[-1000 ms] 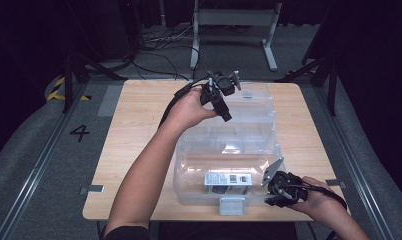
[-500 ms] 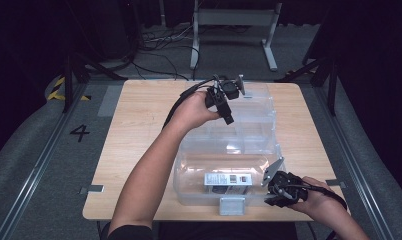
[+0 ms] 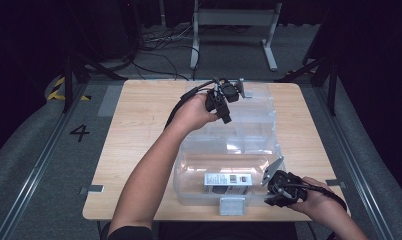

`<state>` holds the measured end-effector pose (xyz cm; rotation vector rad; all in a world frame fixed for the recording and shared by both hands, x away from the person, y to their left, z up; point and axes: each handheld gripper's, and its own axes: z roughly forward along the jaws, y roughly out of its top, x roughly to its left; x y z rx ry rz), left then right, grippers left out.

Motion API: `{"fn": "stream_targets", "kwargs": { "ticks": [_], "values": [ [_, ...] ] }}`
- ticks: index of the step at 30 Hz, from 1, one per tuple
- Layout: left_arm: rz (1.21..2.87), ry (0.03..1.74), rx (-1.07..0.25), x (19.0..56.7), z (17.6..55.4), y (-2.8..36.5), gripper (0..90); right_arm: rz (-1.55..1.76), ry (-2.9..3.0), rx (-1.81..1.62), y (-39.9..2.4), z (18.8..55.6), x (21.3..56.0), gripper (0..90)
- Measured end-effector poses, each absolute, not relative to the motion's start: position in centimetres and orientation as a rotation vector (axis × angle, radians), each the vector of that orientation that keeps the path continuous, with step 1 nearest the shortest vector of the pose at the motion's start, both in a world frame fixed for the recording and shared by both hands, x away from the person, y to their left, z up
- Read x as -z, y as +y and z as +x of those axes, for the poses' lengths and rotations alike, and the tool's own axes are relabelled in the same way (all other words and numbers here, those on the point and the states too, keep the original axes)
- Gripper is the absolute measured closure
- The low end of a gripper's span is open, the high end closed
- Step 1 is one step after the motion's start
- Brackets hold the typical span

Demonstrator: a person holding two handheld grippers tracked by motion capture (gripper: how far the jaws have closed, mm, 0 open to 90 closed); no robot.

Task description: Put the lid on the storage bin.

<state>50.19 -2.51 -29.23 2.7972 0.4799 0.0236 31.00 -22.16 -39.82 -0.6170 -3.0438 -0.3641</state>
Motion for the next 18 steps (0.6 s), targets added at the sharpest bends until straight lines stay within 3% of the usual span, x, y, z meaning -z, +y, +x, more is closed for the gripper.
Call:
{"fn": "stream_targets", "kwargs": {
  "ticks": [18],
  "values": [
    [2.799, 0.423, -0.114, 28.6, 48.6, -3.1, 83.1, -0.697, -3.021, 0.384, -22.2, 31.0, 39.9, 79.3]
  ]
}}
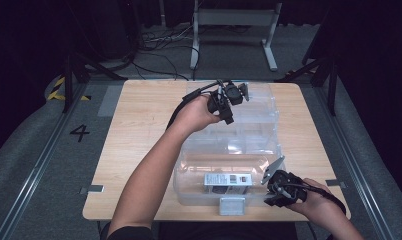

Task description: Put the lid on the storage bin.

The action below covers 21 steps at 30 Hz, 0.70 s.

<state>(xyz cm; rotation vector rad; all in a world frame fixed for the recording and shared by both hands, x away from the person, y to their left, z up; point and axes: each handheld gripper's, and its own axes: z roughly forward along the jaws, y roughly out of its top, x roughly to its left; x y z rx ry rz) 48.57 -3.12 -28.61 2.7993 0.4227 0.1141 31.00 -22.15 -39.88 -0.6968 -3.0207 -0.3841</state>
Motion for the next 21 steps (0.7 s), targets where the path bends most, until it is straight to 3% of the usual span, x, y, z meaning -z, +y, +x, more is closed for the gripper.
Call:
{"fn": "stream_targets", "kwargs": {
  "ticks": [21],
  "values": [
    [2.753, 0.331, -0.148, 26.7, 44.2, -2.5, 84.6, -0.711, -3.015, 0.376, -22.1, 31.0, 39.9, 79.0]
  ]
}}
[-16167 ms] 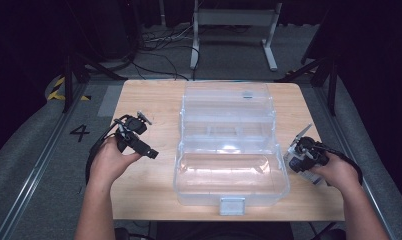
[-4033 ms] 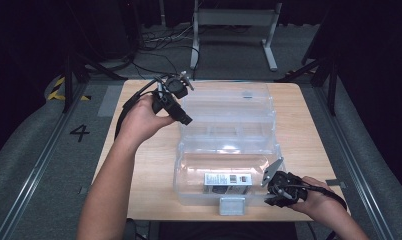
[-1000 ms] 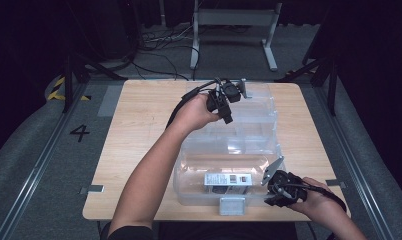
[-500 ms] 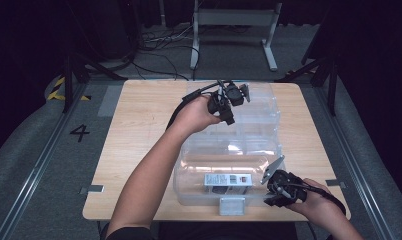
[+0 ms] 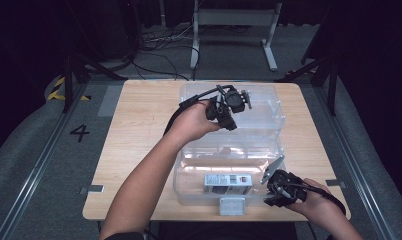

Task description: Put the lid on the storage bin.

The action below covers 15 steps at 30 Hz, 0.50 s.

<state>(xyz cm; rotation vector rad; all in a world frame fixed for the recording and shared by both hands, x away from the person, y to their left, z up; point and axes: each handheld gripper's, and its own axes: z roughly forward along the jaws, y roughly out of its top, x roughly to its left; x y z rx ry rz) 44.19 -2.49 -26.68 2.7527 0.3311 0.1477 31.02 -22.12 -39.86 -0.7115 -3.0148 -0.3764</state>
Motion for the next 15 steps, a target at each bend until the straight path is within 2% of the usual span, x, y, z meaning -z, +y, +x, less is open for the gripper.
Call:
{"fn": "stream_targets", "kwargs": {
  "ticks": [15],
  "values": [
    [2.756, 0.268, -0.139, 26.1, 41.8, -2.2, 85.5, -0.721, -3.017, 0.377, -22.1, 31.0, 39.9, 78.7]
  ]
}}
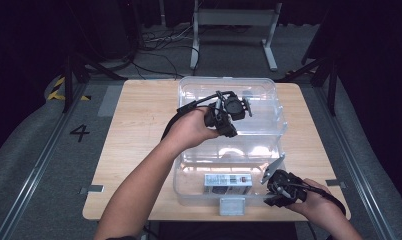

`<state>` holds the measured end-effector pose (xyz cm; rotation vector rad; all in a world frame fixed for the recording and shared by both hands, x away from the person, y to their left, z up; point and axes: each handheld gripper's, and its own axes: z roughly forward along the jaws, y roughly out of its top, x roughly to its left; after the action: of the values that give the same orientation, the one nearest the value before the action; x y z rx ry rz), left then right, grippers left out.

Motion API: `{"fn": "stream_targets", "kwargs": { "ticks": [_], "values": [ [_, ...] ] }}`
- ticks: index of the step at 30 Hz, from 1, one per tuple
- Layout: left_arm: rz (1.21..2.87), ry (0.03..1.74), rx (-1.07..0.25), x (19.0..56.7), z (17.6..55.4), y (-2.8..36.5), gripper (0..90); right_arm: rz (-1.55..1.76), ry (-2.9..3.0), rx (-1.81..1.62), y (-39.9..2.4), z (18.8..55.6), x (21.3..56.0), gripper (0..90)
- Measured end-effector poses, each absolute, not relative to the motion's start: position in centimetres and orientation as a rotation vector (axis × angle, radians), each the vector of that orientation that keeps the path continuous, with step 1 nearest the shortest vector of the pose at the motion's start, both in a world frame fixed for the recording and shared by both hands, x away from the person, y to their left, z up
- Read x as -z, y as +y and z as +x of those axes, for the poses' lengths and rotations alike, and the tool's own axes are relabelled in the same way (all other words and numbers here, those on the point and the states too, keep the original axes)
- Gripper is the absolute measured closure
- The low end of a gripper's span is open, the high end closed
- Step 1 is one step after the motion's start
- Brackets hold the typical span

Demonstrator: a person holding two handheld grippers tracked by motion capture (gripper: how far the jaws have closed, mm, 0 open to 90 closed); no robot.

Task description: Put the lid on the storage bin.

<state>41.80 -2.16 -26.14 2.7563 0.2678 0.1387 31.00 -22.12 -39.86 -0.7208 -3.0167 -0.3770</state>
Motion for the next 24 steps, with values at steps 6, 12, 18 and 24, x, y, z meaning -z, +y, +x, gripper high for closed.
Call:
{"fn": "stream_targets", "kwargs": {
  "ticks": [6, 12, 18, 24],
  "values": [
    [2.751, 0.259, -0.142, 26.1, 41.1, -2.1, 85.7, -0.723, -3.016, 0.377, -22.1, 31.0, 39.9, 78.6],
    [2.750, 0.250, -0.149, 26.2, 40.3, -2.0, 85.9, -0.715, -3.020, 0.379, -22.1, 31.0, 39.9, 78.6],
    [2.754, 0.226, -0.154, 26.2, 39.4, -2.0, 86.0, -0.709, -3.024, 0.384, -22.1, 31.0, 39.9, 78.6],
    [2.753, 0.214, -0.130, 26.3, 38.8, -2.0, 86.2, -0.709, -3.024, 0.384, -22.1, 31.0, 39.9, 78.5]
  ]
}}
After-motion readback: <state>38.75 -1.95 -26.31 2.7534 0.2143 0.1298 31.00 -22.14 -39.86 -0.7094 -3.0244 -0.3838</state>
